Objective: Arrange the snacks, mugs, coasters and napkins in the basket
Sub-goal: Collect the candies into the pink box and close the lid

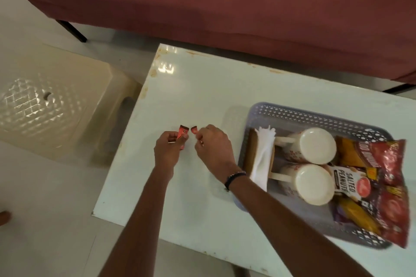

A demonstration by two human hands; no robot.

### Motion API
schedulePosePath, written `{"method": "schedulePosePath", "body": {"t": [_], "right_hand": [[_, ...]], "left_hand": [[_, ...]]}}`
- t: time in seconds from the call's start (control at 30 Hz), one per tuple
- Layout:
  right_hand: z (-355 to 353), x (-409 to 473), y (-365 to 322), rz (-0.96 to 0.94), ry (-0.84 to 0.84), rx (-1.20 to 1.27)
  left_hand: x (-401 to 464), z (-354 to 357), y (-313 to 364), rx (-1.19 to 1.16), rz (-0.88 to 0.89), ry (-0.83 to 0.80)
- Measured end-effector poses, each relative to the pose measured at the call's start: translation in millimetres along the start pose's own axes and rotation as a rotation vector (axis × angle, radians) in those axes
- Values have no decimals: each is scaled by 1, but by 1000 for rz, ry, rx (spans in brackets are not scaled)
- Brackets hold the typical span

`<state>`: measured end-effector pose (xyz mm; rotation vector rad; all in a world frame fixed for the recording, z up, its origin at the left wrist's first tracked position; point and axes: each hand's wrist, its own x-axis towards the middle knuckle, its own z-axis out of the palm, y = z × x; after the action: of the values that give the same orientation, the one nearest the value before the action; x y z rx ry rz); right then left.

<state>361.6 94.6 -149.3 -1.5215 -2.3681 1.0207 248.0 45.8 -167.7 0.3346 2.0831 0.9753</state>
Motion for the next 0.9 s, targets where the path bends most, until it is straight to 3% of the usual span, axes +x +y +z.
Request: {"method": "schedulePosePath", "body": {"t": [0.17, 0.33, 0.57, 0.9], "right_hand": [[-62, -60, 9, 114, 243, 430], [-139, -120, 68, 237, 388, 578], [-228, -214, 185, 409, 615, 527], [-294, -297, 339, 726, 772, 427]], "left_hand": [[-92, 30, 18, -238, 59, 37], [-181, 94, 44, -271, 191, -88], [-286, 229, 43, -176, 215, -282], [-389, 399, 38, 3, 351, -350]]}}
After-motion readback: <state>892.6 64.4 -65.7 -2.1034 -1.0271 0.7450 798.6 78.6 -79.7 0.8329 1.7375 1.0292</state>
